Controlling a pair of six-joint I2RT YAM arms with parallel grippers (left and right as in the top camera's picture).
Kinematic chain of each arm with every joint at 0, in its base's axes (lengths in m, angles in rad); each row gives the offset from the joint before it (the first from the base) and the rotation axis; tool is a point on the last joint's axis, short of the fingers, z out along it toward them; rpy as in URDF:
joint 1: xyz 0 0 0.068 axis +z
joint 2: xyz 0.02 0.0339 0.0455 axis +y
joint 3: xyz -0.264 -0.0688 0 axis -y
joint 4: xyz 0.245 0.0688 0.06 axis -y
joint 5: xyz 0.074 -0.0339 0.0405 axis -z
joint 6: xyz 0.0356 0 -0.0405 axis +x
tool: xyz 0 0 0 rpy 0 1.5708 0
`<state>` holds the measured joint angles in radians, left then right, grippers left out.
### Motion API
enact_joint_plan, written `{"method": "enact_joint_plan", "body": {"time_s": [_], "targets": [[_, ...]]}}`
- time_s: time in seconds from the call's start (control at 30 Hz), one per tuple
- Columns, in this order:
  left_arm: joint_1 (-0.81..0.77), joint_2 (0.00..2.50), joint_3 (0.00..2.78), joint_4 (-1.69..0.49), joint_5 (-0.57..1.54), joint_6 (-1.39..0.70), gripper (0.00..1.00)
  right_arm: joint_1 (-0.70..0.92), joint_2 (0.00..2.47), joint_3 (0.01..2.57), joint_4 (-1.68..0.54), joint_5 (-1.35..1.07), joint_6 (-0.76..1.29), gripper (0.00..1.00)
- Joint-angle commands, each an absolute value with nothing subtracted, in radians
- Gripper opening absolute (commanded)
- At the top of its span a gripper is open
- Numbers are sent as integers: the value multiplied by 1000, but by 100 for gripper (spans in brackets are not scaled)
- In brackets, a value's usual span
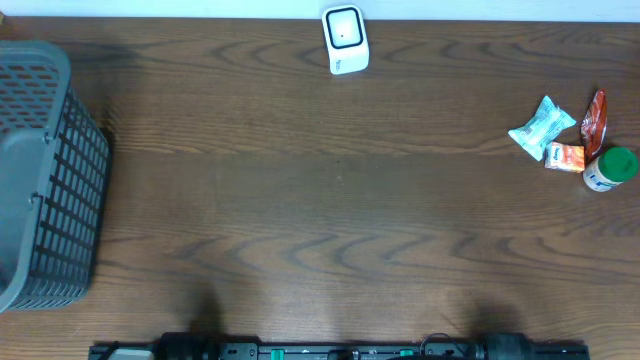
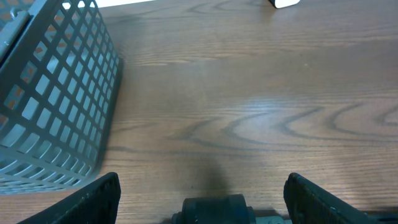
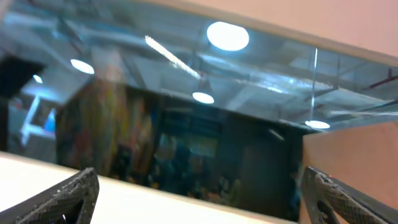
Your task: Scan the item barcode
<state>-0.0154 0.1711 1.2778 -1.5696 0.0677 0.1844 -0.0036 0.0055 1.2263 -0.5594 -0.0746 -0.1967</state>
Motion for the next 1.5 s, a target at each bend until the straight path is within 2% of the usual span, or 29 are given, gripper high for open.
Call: {"method": "enact_joint_plan", "body": {"time_s": [0.0,0.27,0.5,0.97,1.27,1.47], "targets": [[-19,169,1280,-1570,59,194,84,4,7,1227,-573,-32,-267,99],[-19,169,1280,-1570,59,194,84,6,7,1129,-512,-37,-266,99],[-19,169,1280,-1570,59,194,84,6,7,857,-186,-61,-224,99],[-19,169,1280,-1570,59,194,84,-20,6,201,311,-60,-75,99],[-19,169,1280,-1570,59,194,84,-20,5,6,313,-57,-75,99],[-19,169,1280,-1570,59,194,84,-44,4,6,125,-44,-75,99]]}}
